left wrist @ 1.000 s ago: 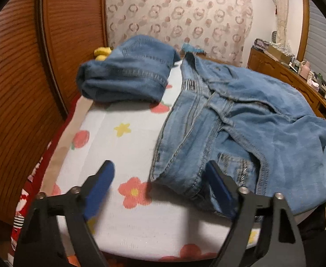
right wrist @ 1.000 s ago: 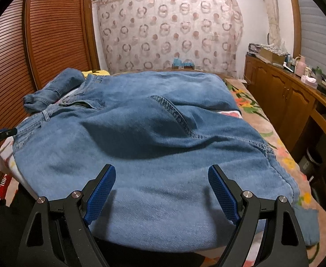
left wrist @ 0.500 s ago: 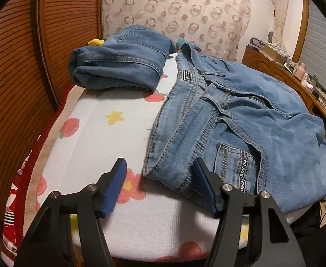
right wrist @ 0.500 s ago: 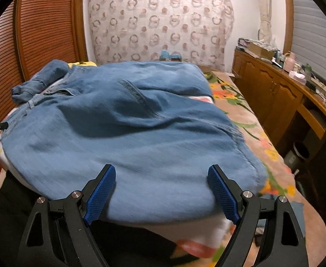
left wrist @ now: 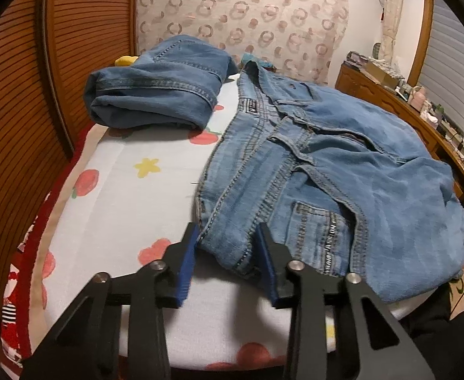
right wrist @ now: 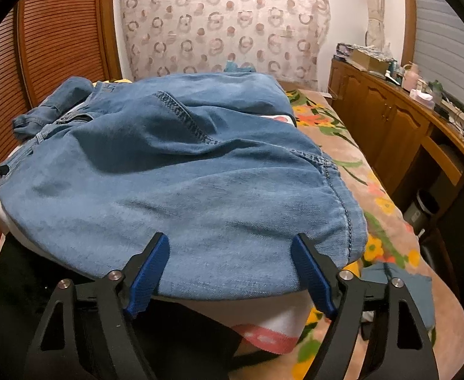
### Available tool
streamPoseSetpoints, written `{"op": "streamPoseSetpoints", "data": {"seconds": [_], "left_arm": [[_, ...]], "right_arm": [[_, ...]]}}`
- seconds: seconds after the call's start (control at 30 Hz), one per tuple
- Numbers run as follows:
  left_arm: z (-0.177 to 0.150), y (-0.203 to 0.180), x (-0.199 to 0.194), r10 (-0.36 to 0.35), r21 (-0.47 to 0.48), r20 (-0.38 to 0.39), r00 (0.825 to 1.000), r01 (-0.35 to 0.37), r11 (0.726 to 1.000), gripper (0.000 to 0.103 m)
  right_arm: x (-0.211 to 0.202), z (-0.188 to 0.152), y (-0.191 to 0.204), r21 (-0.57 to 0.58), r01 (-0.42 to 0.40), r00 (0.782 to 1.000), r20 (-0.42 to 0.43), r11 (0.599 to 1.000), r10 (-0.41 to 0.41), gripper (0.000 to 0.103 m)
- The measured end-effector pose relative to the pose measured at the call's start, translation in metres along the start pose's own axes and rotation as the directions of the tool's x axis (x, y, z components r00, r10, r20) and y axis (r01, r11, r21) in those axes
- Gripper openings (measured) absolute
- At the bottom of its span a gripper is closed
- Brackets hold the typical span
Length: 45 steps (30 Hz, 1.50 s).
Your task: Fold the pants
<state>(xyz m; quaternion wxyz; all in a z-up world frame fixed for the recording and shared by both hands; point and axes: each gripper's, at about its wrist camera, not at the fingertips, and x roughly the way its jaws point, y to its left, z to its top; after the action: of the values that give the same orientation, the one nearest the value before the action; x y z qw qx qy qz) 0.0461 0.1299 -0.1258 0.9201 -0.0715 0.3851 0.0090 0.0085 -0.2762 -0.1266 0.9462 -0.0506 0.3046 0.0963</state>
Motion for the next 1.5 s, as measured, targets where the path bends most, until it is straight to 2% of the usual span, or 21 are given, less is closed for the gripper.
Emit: {"op": "streamPoseSetpoints", "data": {"seconds": [0.17,0.33,0.43,0.47,0.5,0.57,0.7,0.87,1.03,1.27,1.5], "left_arm": [[0.001,-0.004,-0.007,-0.015,0.009,0.009,1.0,0.015,1.0,0.029],[0.006,-0.007,-0.017,-0.031,0.014,0.029,0.999,0.031,0.999,0.026],[0.008,-0.011,-0.022,-0.038,0.025,0.041,0.998,0.037,0.999,0.023],[0.009,-0.014,-0.024,-0.041,0.029,0.046,0.998,0.039,0.999,0.023],[0.011,-0.015,-0.026,-0.042,0.032,0.049,0.998,0.04,0.999,0.022],[0.013,-0.017,-0.029,-0.048,0.038,0.058,0.997,0.046,0.998,0.022],[0.018,-0.02,-0.035,-0.059,0.043,0.072,0.996,0.056,0.997,0.021],[0.024,-0.029,-0.047,-0.074,0.052,0.099,0.992,0.069,0.996,0.019],[0.037,-0.041,-0.065,-0.1,0.08,0.143,0.985,0.089,0.993,0.018],[0.077,-0.062,-0.073,-0.123,0.145,0.206,0.971,0.094,0.985,0.018],[0.112,-0.062,-0.07,-0.109,0.136,0.258,0.96,0.075,0.988,0.017]], "right_arm": [[0.001,0.003,-0.007,-0.019,-0.028,1.0,-0.012,0.999,0.028,0.063],[0.003,0.009,-0.014,-0.012,-0.032,0.999,-0.031,0.999,0.031,0.059],[0.006,0.015,-0.013,-0.015,-0.038,0.999,-0.035,0.999,0.037,0.052],[0.006,0.017,-0.012,-0.017,-0.042,0.998,-0.036,0.999,0.041,0.043],[0.006,0.017,-0.011,-0.024,-0.044,0.998,-0.038,0.999,0.043,0.029],[0.007,0.018,-0.008,-0.042,-0.047,0.998,-0.045,0.998,0.045,0.019],[0.008,0.019,-0.008,-0.07,-0.059,0.997,-0.059,0.996,0.054,0.008],[0.007,0.023,-0.011,-0.061,-0.07,0.996,-0.062,0.996,0.066,0.003],[-0.002,0.031,-0.01,-0.059,-0.067,0.997,-0.026,0.996,0.066,0.003],[-0.004,0.033,-0.009,-0.067,-0.061,0.998,0.021,0.996,0.063,0.003],[-0.013,0.049,-0.014,-0.088,-0.017,0.994,0.109,0.996,0.027,0.002]]}}
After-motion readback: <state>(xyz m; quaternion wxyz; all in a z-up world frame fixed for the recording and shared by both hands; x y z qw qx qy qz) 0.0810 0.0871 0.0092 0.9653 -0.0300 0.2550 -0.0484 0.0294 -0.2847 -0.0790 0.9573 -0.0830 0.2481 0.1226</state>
